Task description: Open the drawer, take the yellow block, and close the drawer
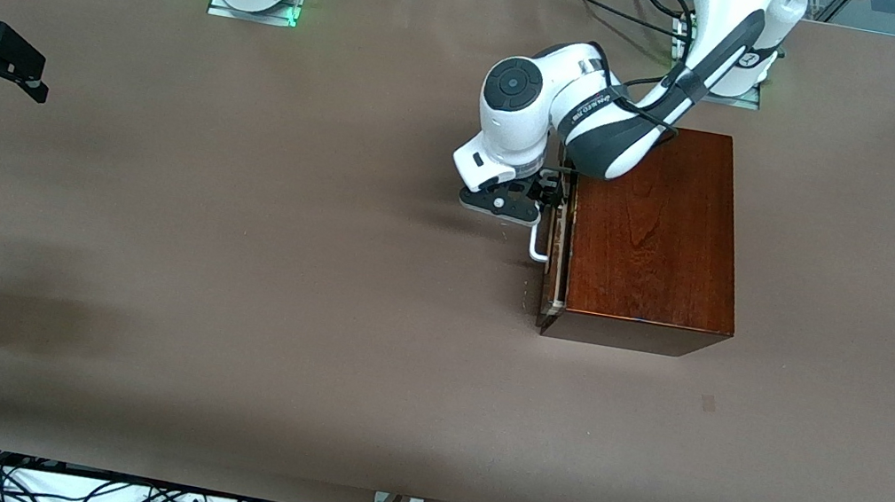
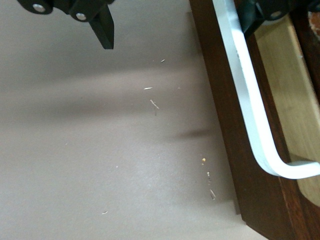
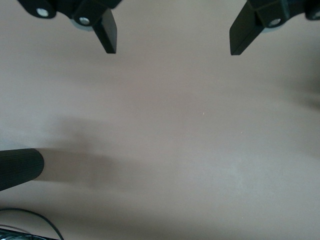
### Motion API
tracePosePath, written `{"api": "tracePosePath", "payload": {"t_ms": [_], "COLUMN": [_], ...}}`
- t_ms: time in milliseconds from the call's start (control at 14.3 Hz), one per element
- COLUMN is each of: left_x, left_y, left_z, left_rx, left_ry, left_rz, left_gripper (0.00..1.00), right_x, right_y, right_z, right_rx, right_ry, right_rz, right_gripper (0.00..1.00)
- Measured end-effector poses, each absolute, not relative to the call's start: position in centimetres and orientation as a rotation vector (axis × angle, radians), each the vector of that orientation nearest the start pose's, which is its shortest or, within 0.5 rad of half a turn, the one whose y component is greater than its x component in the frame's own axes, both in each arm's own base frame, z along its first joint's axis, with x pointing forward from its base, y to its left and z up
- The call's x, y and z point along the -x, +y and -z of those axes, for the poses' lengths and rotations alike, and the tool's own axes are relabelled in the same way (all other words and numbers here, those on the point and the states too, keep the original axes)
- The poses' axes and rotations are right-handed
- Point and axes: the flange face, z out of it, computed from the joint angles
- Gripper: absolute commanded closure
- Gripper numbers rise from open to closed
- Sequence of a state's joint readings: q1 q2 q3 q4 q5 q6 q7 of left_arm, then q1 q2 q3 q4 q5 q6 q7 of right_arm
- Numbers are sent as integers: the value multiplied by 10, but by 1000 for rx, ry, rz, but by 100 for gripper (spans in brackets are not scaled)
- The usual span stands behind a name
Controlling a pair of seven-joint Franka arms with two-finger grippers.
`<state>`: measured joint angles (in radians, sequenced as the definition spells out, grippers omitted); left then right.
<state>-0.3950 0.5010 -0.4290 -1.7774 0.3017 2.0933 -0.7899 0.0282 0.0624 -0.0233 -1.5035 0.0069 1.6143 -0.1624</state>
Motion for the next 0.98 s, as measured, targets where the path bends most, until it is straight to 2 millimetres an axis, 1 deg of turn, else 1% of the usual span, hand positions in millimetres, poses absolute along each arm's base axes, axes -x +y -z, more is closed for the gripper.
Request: {"api": "tracePosePath", "payload": {"t_ms": [557, 976], "left_x": [-459, -461], "left_y": [-466, -478], "left_z": [-291, -293], "left_rx": [3066, 3109], "left_ry": [210, 187], "left_rz": [-38, -24], "left_gripper": [0, 0], "right_x": [-579, -579], "right_y": [4, 3], "right_z": [-625, -624], "right_rx": [3128, 3128], "right_ry": [-262, -260], "right_rz": [80, 77], "right_gripper": [0, 0]}}
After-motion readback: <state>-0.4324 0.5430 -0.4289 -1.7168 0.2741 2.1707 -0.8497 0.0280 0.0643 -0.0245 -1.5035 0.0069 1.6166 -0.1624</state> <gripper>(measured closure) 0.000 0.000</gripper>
